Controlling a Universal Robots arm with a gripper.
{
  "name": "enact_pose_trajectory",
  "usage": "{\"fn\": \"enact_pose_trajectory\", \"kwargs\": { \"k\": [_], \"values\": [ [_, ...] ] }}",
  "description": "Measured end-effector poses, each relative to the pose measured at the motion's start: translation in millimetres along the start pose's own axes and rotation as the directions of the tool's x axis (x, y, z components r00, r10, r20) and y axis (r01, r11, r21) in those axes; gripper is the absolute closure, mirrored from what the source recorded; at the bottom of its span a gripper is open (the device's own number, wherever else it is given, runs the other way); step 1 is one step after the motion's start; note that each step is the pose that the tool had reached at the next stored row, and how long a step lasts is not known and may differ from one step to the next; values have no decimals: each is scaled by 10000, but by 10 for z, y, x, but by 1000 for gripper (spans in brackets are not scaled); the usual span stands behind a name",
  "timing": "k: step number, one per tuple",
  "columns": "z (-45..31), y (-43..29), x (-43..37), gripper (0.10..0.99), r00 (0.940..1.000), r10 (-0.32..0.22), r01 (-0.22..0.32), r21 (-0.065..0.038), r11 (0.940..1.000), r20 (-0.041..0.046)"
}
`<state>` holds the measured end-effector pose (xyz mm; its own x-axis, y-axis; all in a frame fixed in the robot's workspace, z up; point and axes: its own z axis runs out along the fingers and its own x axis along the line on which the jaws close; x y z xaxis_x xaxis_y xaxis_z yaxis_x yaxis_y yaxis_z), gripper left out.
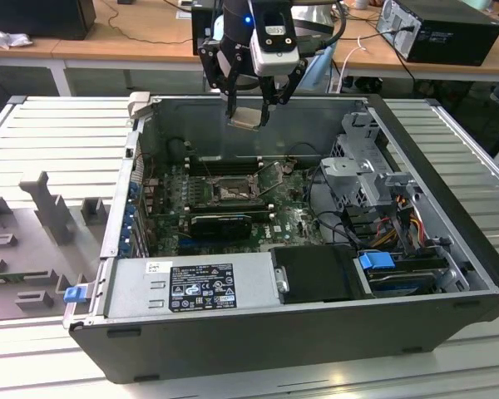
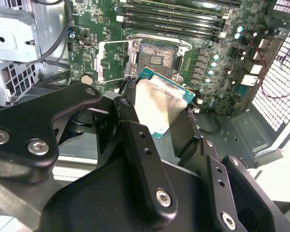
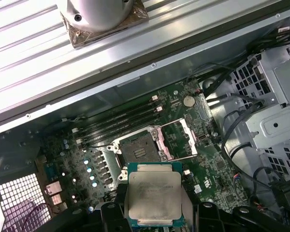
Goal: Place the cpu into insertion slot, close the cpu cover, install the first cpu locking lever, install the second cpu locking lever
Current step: 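Place the cpu into insertion slot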
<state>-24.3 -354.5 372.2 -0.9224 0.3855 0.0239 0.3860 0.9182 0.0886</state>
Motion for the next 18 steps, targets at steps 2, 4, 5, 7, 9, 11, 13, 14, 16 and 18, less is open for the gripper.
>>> {"fn": "enact_pose_trajectory", "kwargs": {
  "k": [2,4,5,7,9,11,13,14,16,18],
  "values": [
    [0,0,0,561,10000,14,-14,0,10000,1],
    [0,0,0,561,10000,30,-30,-1,10000,3],
    [0,0,0,561,10000,37,-37,0,10000,3],
    [0,0,0,561,10000,56,-56,-1,10000,5],
    [0,0,0,561,10000,76,-76,-1,10000,7],
    [0,0,0,561,10000,89,-89,-2,10000,8],
    [0,0,0,561,9999,105,-105,-2,9999,9],
    [0,0,0,561,9999,112,-112,-3,9999,10],
    [0,0,0,561,9999,138,-138,-3,9999,13],
    [0,0,0,561,9998,187,-187,-4,9998,17]
  ]
}}
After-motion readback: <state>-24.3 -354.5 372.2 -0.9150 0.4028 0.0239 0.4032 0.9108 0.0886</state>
